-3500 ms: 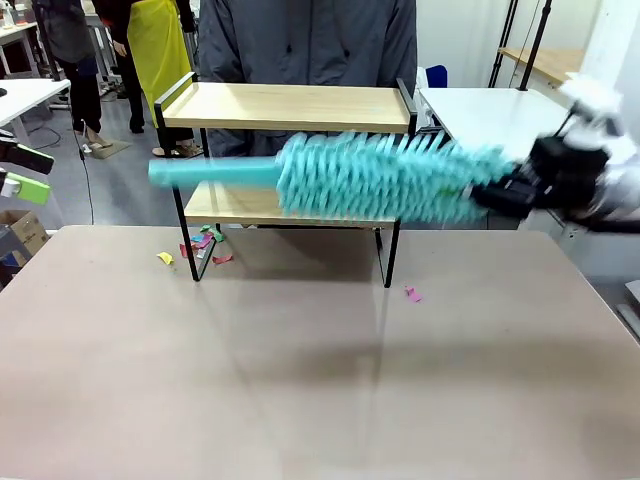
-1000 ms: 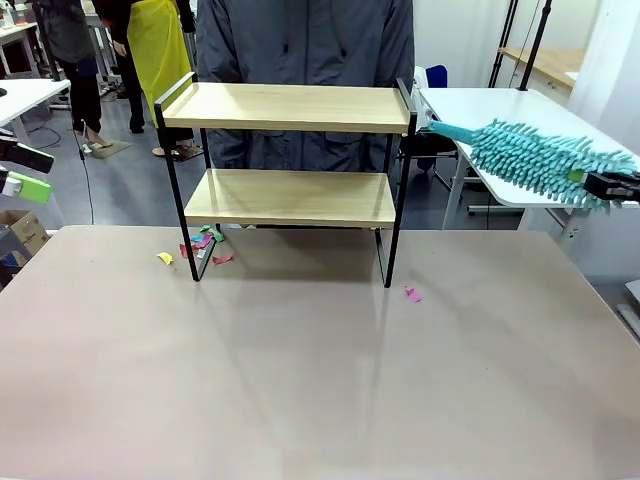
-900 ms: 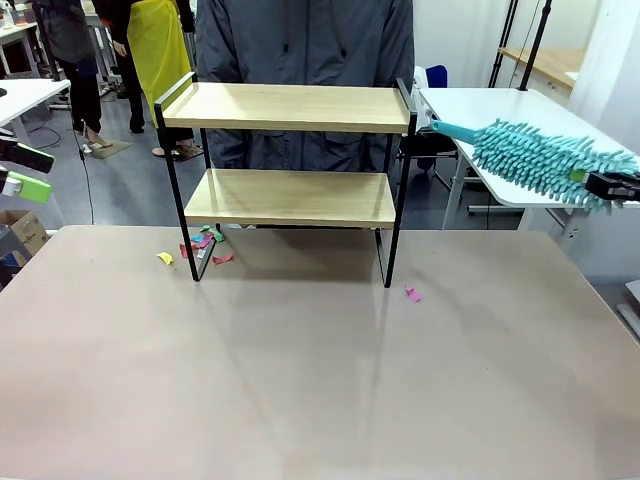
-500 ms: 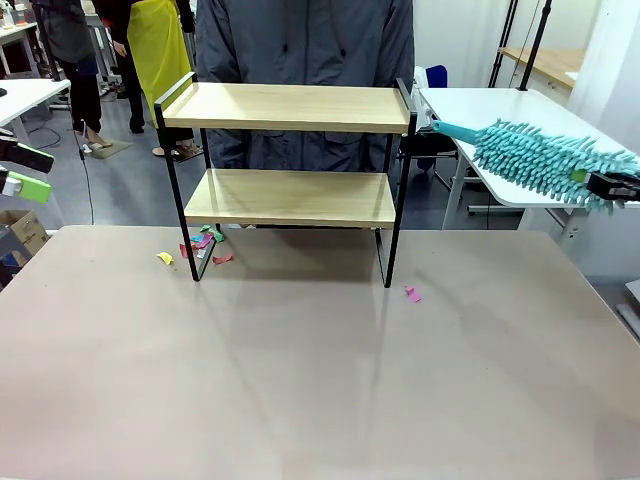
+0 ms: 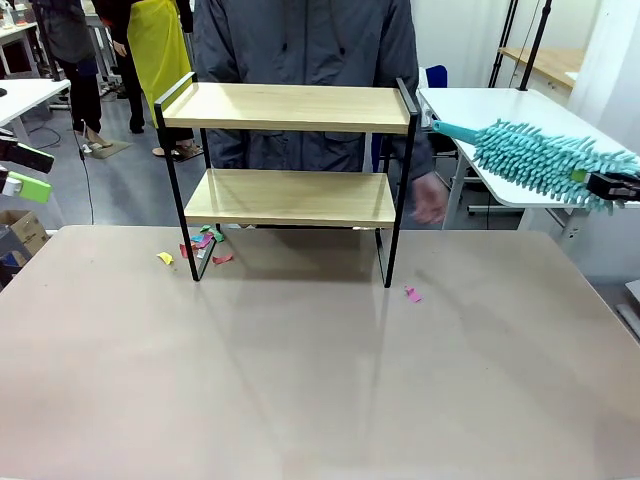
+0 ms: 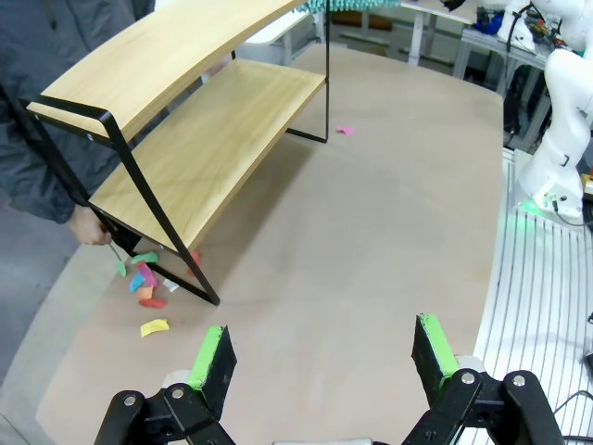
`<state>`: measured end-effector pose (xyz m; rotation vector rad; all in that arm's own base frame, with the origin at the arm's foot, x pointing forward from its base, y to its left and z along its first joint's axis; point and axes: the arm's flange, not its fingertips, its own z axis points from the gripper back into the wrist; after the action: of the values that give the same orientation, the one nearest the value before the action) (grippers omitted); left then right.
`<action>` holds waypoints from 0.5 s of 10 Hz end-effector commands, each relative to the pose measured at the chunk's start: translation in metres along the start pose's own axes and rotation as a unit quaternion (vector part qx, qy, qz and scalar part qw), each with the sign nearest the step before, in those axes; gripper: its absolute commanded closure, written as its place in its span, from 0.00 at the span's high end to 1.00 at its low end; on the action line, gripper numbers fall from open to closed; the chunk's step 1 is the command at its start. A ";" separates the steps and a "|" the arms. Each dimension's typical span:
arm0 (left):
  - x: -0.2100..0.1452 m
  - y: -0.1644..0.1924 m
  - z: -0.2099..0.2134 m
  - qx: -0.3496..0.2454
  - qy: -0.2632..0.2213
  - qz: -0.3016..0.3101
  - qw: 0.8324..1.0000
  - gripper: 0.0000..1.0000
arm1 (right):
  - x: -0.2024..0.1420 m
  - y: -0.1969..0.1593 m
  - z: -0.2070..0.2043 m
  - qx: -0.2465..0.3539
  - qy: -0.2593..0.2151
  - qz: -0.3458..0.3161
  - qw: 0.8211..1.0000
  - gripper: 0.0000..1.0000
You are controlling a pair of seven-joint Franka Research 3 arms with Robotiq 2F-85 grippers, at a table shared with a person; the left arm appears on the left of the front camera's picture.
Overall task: Clean the shelf.
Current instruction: Hand the Duster back to the human.
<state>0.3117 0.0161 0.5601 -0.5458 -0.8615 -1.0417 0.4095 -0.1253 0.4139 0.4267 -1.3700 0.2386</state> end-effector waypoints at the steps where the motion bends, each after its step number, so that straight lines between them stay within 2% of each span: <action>1: 0.000 0.001 -0.001 -0.004 -0.014 -0.009 1.000 1.00 | 0.003 0.005 0.002 -0.028 0.006 0.005 1.000 0.16; 5: 0.000 0.001 -0.001 -0.004 -0.014 -0.009 1.000 1.00 | 0.003 0.005 0.002 -0.028 0.006 0.005 1.000 0.16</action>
<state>0.3117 0.0161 0.5601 -0.5457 -0.8617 -1.0418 0.4094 -0.1250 0.4146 0.4245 -1.3703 0.2408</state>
